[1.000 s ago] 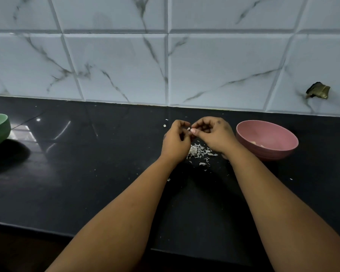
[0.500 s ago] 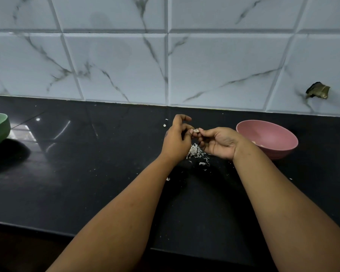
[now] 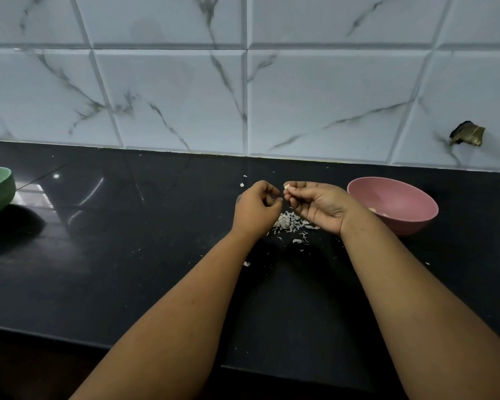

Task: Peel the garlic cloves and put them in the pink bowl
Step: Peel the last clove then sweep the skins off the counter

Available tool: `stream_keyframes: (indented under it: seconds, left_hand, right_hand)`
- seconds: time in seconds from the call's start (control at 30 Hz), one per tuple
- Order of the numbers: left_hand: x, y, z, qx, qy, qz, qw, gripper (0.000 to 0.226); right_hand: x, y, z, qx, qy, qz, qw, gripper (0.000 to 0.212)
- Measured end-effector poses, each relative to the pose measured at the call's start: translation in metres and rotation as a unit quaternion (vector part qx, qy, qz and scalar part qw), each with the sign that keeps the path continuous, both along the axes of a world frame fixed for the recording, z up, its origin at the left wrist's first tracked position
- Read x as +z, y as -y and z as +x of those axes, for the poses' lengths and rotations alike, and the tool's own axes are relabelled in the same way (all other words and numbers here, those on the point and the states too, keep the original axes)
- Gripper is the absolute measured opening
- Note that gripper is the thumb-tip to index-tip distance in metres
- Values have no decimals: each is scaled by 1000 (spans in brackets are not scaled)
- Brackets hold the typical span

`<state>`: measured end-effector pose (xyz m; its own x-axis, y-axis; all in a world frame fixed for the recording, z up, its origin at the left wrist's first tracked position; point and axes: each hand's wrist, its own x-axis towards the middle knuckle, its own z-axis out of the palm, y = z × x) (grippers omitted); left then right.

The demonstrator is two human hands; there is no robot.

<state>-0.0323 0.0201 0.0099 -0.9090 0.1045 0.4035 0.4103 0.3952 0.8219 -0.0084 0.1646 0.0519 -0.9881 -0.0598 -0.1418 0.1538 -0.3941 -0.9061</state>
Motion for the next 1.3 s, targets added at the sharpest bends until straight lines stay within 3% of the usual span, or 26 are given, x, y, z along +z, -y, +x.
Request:
stream_keyframes:
  seconds: [0.2,0.4,0.63,0.83,0.93,1.3]
  left_hand:
    - [0,2,-1,9,-25,-7,1000,9]
    - [3,-4,5,-33,-47,61,996,8]
    - [-1,-5,-1,-10,3,95,995,4]
    - [0,-5,0,-17,53,152,987,7]
    - [1,-4,0,-8,54,147,988,8]
    - [5,-2,0,16,71,122,990,8]
  right_hand:
    - [-1,0,-1,-46,-7,67,997,6]
    - [-8,1,-2,-51,-46,153,986,15]
    - [-13,4,-5,-48,-92,263,959,21]
    - [-11,7,-6,-67,-116,275,952,24]
    - [-12,8,-5,-91,-157,307,934,12]
    - [-16,6,-3,-104,-201,331,916,15]
